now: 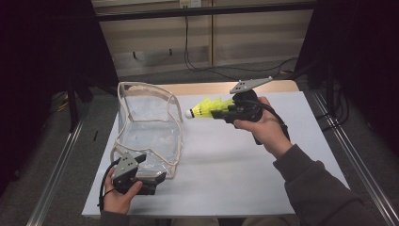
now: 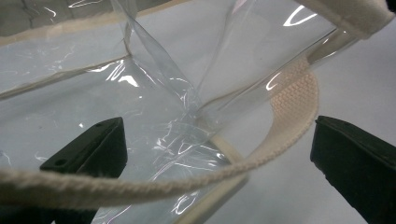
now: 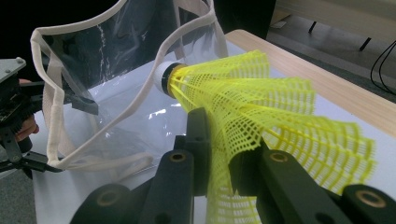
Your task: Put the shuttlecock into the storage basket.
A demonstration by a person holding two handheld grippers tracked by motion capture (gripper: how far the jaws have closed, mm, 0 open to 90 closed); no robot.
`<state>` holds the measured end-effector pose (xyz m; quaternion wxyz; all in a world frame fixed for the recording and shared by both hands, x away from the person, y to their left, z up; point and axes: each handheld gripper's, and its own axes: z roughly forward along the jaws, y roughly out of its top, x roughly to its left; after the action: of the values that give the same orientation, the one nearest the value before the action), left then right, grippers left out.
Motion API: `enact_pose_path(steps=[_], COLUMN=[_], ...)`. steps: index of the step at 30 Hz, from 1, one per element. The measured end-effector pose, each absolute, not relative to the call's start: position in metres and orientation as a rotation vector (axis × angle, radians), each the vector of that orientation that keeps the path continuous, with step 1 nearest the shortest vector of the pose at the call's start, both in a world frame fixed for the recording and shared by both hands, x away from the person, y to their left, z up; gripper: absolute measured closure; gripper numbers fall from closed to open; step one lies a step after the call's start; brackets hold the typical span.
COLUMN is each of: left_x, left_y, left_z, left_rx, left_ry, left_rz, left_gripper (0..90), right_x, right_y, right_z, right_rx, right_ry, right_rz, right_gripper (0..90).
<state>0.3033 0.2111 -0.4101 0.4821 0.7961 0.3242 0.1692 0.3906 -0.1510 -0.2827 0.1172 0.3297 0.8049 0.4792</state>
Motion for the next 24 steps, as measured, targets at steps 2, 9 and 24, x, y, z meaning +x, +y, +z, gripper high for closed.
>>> enact_pose_path(steps=[2, 9, 24], left_x=[0.303, 0.303, 0.303], left_y=[0.211, 0.211, 0.211], left_z=[-0.410, -0.410, -0.411], left_rx=[1.940, 1.936, 1.939], left_ry=[0.789, 0.791, 0.789], left_rz=[0.414, 0.413, 0.416], left_gripper=[3.8, 3.8, 3.8], right_x=[0.391, 0.392, 0.392], right_y=[-0.150, -0.147, -0.137], right_z=[-0.282, -0.278, -0.270], right_rx=[0.961, 0.950, 0.920], right_ry=[2.357, 2.360, 2.370], right_rz=[1.409, 1.412, 1.417], right_gripper=[79.6, 79.6, 79.6])
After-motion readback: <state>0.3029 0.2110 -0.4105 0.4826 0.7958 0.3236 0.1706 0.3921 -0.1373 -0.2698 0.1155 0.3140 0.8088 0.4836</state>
